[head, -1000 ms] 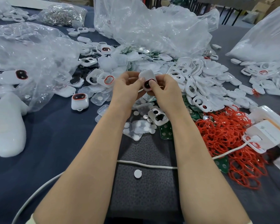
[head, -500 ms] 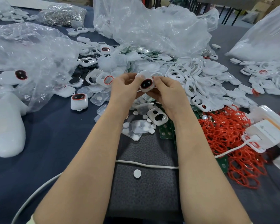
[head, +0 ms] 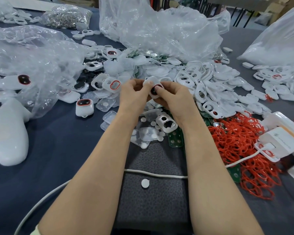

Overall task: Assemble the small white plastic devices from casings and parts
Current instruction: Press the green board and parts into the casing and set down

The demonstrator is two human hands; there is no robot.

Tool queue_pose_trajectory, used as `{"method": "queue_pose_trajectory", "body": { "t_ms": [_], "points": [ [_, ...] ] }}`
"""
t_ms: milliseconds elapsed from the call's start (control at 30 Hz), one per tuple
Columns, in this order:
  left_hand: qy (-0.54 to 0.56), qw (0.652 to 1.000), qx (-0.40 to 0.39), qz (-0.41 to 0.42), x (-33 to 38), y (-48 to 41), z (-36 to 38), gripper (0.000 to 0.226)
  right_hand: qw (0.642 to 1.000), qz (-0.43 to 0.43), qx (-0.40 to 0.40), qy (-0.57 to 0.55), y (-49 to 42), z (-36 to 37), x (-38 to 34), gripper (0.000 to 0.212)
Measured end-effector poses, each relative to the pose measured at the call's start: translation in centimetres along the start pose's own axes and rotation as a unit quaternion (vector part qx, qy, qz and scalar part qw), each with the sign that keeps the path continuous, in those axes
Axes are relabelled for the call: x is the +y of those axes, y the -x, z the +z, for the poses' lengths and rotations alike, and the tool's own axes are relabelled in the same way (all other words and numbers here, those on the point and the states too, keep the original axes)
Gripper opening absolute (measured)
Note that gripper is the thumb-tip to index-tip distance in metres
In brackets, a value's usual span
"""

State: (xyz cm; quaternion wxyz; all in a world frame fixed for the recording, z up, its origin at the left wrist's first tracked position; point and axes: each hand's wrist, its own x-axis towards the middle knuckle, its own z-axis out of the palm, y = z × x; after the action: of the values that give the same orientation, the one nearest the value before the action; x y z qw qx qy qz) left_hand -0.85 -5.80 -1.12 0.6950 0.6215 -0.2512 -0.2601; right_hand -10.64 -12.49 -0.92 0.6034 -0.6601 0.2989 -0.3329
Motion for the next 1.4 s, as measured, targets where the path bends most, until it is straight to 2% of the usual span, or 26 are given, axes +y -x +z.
{"method": "queue_pose_trajectory", "body": {
  "t_ms": [100, 167, 267, 400, 467, 533, 633, 833, 900, 1033, 1133, 1233, 1333, 1400],
  "points": [
    [-0.069, 0.997, 0.006, 0.021, -0.2, -0.2, 0.3, 0.02, 0.996, -0.017, 0.021, 0.089, -0.2, 0.2, 0.0, 0.005],
    [-0.091, 0.995, 0.012, 0.03, -0.2, -0.1, 0.4, 0.02, 0.993, -0.021, 0.028, 0.111, -0.2, 0.4, 0.0, 0.004],
    [-0.088, 0.995, 0.014, 0.035, -0.2, 0.0, 0.3, 0.015, 0.998, -0.009, 0.016, 0.064, -0.1, 0.4, 0.0, 0.005],
    [-0.029, 0.999, 0.013, 0.004, -0.1, -0.1, 0.1, 0.015, 0.995, 0.04, -0.011, -0.095, 0.1, 0.1, -0.3, 0.027],
    [-0.03, 0.999, 0.02, 0.005, 0.0, -0.1, 0.1, 0.015, 0.99, 0.054, -0.017, -0.129, 0.0, 0.0, -0.4, 0.033],
    [-0.037, 0.999, 0.024, 0.007, 0.2, -0.1, 0.0, 0.017, 0.991, 0.049, -0.025, -0.124, 0.1, 0.1, -0.5, 0.028],
    [-0.071, 0.997, 0.033, 0.023, 0.1, 0.0, 0.0, 0.016, 0.999, 0.01, -0.024, -0.039, 0.1, 0.3, -0.2, 0.014],
    [-0.109, 0.993, 0.035, 0.04, 0.2, 0.3, 0.2, 0.014, 0.999, -0.014, 0.005, 0.037, -0.2, 0.6, 0.0, 0.012],
    [-0.086, 0.996, 0.028, 0.019, 0.2, 0.3, 0.1, 0.015, 1.0, -0.002, -0.004, 0.007, -0.2, 0.5, 0.0, 0.015],
    [-0.011, 0.999, 0.03, -0.015, 0.7, 0.5, -0.1, 0.015, 0.991, 0.043, -0.021, -0.125, 0.1, 0.2, -0.4, 0.023],
    [0.002, 0.999, 0.046, 0.022, 1.7, 0.7, -0.8, 0.018, 0.989, 0.051, -0.044, -0.129, 0.4, 0.5, -1.0, 0.02],
    [-0.027, 0.996, 0.049, 0.075, 3.4, 0.7, -2.2, 0.004, 0.992, 0.031, -0.031, -0.115, 0.1, 2.7, -2.0, 0.011],
    [-0.069, 0.982, 0.129, 0.115, 5.1, -0.1, -5.5, 0.023, 0.99, 0.034, 0.011, -0.137, -1.0, 6.4, -3.5, 0.008],
    [-0.073, 0.966, 0.213, 0.13, 6.3, -0.8, -8.5, 0.025, 0.992, 0.028, 0.008, -0.125, -1.7, 9.6, -4.4, 0.009]
  ]
}}
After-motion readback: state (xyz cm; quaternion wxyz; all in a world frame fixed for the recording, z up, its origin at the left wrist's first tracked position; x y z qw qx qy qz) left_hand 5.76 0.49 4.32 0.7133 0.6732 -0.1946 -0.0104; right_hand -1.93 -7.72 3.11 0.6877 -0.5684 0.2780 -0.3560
